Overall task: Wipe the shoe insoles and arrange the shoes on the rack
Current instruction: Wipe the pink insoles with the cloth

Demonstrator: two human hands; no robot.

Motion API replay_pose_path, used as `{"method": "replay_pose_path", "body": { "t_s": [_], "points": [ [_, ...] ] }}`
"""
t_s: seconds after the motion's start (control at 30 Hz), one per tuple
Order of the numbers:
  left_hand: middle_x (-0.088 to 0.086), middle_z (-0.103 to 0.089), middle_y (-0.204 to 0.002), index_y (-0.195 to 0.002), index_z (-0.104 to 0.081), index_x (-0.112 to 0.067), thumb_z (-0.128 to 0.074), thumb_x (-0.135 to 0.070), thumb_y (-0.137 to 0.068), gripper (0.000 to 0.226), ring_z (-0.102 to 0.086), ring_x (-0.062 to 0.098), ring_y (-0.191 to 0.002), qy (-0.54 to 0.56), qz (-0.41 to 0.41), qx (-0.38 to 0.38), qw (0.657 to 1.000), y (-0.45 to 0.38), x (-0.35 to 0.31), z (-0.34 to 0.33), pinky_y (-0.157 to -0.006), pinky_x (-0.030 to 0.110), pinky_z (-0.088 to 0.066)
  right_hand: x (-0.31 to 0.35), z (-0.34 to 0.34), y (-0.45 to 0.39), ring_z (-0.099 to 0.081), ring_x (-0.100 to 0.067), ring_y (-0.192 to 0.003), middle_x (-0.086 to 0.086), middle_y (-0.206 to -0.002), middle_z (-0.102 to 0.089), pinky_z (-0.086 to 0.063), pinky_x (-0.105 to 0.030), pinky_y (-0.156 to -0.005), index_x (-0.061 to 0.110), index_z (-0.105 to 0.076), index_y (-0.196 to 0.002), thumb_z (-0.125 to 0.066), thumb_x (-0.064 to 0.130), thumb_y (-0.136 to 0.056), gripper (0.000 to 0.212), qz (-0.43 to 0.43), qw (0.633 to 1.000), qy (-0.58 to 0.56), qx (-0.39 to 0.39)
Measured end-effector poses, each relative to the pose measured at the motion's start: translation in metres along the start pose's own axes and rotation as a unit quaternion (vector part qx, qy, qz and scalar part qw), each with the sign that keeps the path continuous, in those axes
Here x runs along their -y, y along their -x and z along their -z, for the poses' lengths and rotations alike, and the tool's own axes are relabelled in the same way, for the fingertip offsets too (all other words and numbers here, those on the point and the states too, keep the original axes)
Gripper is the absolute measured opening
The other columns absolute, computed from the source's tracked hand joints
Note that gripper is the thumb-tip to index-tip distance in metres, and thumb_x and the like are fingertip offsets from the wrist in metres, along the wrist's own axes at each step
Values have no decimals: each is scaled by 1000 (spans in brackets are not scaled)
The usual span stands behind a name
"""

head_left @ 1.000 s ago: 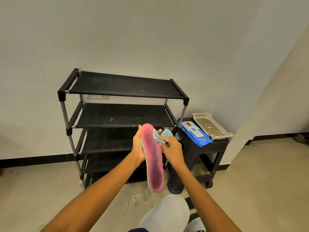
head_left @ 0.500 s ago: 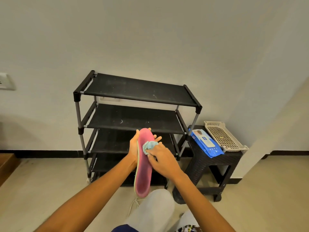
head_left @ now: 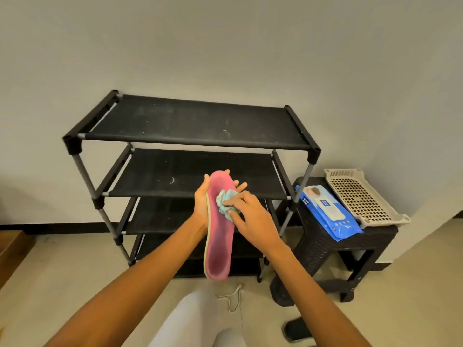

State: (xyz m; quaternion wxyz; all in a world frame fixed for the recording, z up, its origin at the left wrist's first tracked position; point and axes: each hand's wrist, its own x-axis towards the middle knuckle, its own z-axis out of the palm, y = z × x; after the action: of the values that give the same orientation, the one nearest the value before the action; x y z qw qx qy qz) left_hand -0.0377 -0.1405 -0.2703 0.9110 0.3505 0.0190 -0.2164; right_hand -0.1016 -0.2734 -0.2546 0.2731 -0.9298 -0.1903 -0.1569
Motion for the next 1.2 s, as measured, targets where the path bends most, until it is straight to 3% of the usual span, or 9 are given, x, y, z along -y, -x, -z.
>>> {"method": "replay_pose_path", "body": {
  "t_s": [0.13, 0.3, 0.43, 0.6, 0.7, 0.87, 0.97, 1.1, 1.2],
  "points": [
    [10, -66, -113, -132, -50, -23, -26, -58, -96, 56, -63, 28, -108, 29, 20, -10, 999, -35, -9, 4, -88, 45, -52, -28, -8, -38, -55, -10, -88, 3, -101, -61, -53, -27, -64, 17, -65, -101, -54, 24, -93, 15, 4, 999, 10, -40],
    [15, -68, -110, -126, -54, -8, -28, -62, -92, 69, -68, 28, -95, 35, 57, -32, 997, -45, -32, 5, -85, 40, -54, -23, -15, -71, -54, -4, -80, 6, -101, -56, -46, -16, -57, 17, -63, -104, -56, 25, -93, 15, -43, 997, -24, -57],
    [15, -66, -116, -123, -54, -6, -26, -65, -91, 73, -67, 29, -101, 64, 58, -30, 996, -44, -48, 4, -92, 41, -47, -9, -17, -78, -57, -6, -89, 9, -113, -49, -51, -18, -70, 20, -59, -115, -59, 32, -91, 27, -63, 992, -112, -5],
    [14, -63, -118, -127, -51, -7, -24, -62, -93, 70, -59, 29, -111, 77, 6, -13, 997, -10, -60, 8, -93, 40, -45, 24, -10, -71, -48, 0, -99, 7, -118, -45, -41, -6, -79, 19, -56, -125, -60, 28, -90, 36, -33, 987, -140, 74],
    [14, -62, -121, -131, -50, -14, -30, -58, -94, 62, -56, 30, -115, 97, -20, -5, 995, 28, -60, -6, -97, 43, -43, 46, 1, -55, -51, 0, -89, 4, -106, -55, -40, -2, -76, 16, -65, -116, -58, 18, -92, 25, -30, 990, -134, 13],
    [15, -67, -104, -120, -58, -3, -38, -60, -91, 67, -65, 26, -95, 68, -56, -4, 996, 94, -47, -39, -88, 39, -49, 86, 25, -33, -56, -8, -83, 1, -94, -58, -44, -5, -65, 14, -68, -100, -59, 16, -91, 13, -111, 966, -204, -116],
    [14, -66, -98, -117, -59, -4, -40, -51, -94, 56, -65, 25, -89, 22, -109, -31, 993, 123, -36, -52, -83, 37, -52, 109, 33, -29, -58, -9, -82, 0, -94, -58, -44, -10, -62, 13, -65, -99, -58, 19, -92, 11, -139, 960, -208, -129],
    [12, -66, -90, -103, -62, -6, -34, -51, -96, 53, -65, 23, -83, -30, -136, -37, 990, 146, -51, -59, -75, 35, -55, 132, 50, -13, -57, -10, -83, -1, -93, -63, -43, -14, -64, 17, -70, -100, -57, 25, -92, 17, -6, 997, -36, -65],
    [13, -71, -92, -106, -60, -2, -40, -55, -91, 59, -70, 25, -84, 5, -135, -14, 991, 157, -62, -50, -76, 37, -57, 152, 53, 16, -58, -11, -86, 1, -91, -69, -46, -21, -74, 19, -73, -94, -62, 22, -87, 14, 152, 987, -4, -57]
  ]
}}
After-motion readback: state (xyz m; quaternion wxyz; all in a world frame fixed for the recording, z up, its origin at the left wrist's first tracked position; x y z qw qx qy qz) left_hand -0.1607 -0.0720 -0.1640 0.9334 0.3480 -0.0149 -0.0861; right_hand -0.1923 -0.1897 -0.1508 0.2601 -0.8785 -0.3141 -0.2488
